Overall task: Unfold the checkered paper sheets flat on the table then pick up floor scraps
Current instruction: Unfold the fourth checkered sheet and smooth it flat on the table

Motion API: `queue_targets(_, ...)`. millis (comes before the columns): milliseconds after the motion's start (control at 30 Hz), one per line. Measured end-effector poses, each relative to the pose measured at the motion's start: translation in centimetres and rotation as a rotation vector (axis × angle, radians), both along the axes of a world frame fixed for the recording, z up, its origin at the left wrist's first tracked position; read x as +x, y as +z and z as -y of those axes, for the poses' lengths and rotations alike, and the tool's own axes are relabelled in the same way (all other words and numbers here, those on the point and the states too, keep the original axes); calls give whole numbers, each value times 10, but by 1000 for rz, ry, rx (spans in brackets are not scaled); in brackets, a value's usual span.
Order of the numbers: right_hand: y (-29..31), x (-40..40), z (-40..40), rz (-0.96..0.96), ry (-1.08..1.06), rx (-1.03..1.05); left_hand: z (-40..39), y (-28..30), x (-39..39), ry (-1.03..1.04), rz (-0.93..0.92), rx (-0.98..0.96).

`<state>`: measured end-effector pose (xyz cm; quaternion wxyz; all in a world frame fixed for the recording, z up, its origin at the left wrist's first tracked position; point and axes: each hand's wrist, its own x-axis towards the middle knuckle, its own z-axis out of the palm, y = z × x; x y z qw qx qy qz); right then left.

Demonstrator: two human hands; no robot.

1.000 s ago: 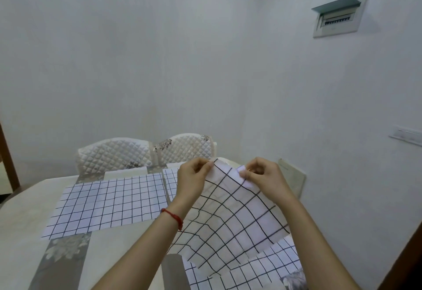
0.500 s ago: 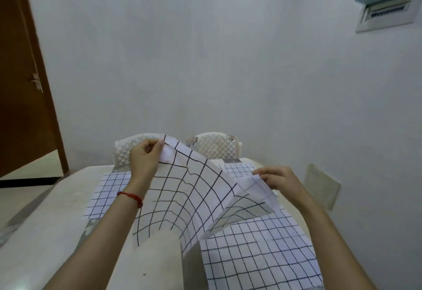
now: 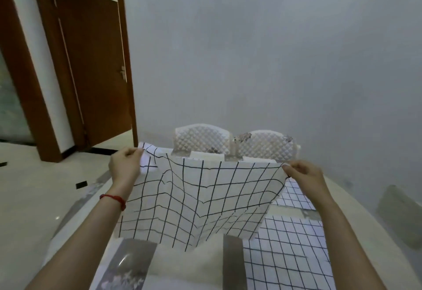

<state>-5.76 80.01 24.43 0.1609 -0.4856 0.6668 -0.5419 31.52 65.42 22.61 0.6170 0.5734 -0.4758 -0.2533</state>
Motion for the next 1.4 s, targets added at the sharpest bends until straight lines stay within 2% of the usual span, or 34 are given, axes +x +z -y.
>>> queue_targets(100, -11, 5, 22, 73, -45, -27, 11, -11, 22, 86, 6, 64)
queue_targets(200, -24, 15, 49, 59, -109, -25, 31, -24, 38, 149, 14, 111)
queue_targets(467, -62, 38, 131, -76, -268, 76, 118, -77, 68, 40, 24, 245)
queue_targets(667, -137, 45, 165, -92, -287, 255, 170, -144, 67, -32, 86, 356)
queue_targets(800, -196, 48, 169, -20, -292, 356, 181, -192, 65, -50, 127, 422)
queue_targets(1000, -258, 54, 173, -76, -334, 465, 185, -249, 68, -83, 238, 491)
queue_targets(1133, -284, 58, 171, -162, -371, 562, 186, -274, 72, -100, 353, 490)
queue_targets(1400, -308, 50, 185, -297, -359, 601, 189, -294, 68, -71, 496, 498)
